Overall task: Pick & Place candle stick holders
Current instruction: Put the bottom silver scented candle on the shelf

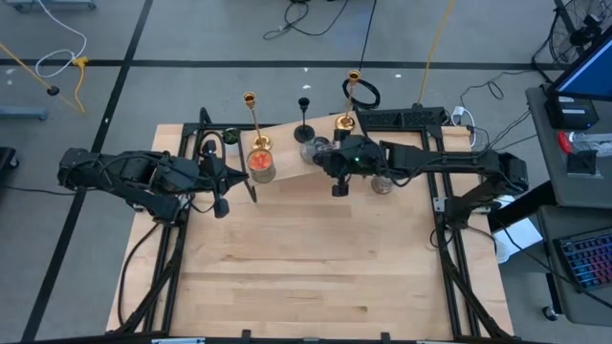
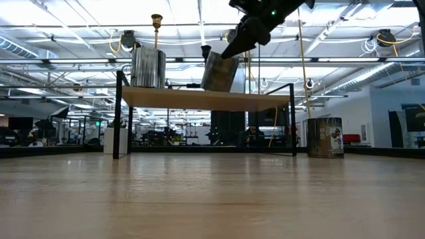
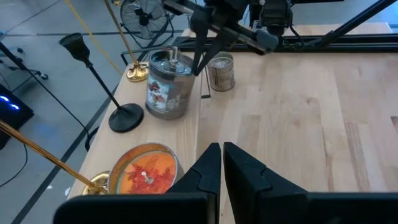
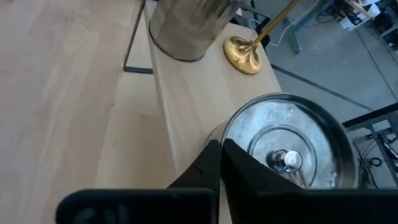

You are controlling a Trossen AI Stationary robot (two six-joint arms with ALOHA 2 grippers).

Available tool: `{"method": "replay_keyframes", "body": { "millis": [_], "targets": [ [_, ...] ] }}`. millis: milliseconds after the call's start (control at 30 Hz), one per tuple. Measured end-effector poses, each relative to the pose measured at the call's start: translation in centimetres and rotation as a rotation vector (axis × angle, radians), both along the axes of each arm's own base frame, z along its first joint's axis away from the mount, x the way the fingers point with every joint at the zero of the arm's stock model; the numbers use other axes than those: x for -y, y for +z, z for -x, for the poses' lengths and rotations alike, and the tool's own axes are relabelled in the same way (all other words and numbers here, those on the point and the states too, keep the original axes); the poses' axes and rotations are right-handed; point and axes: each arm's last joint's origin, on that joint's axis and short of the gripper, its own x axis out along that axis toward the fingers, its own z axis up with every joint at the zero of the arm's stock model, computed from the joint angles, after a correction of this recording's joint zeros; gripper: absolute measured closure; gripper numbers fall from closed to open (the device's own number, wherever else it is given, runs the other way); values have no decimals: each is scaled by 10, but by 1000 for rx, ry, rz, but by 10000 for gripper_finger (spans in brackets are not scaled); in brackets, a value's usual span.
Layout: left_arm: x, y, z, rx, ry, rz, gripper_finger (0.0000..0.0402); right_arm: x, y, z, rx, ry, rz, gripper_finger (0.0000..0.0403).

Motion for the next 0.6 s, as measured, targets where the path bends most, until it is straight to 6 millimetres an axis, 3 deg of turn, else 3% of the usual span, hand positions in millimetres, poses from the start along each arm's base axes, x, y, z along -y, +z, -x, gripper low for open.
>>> {"method": "replay_keyframes", "body": {
  "millis": [233,433,600],
  "targets": [
    [0,0,0,1,1,0,376,3,15,10,65,21,-11,400],
    [0,0,0,2,1,0,376,12,15,13,88,61,-146,399],
    [0,0,0,2,1,0,376,19,14,15,85,32,-147,399]
  ]
}}
